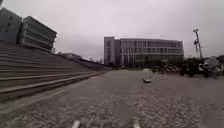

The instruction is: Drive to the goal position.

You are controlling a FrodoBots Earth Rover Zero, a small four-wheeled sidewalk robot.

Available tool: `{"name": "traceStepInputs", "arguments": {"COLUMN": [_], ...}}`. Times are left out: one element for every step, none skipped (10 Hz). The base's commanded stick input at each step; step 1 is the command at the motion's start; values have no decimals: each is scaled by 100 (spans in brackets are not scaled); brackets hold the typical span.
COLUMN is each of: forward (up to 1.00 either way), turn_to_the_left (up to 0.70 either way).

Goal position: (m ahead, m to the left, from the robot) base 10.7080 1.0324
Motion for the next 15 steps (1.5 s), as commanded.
{"name": "traceStepInputs", "arguments": {"forward": [70, 70, 70, 70, 70, 70, 70, 70, 70, 70, 70, 70, 70, 70, 70], "turn_to_the_left": [0, 0, 0, 0, 0, 0, 0, 0, 0, 0, 0, 0, 0, 0, 0]}}
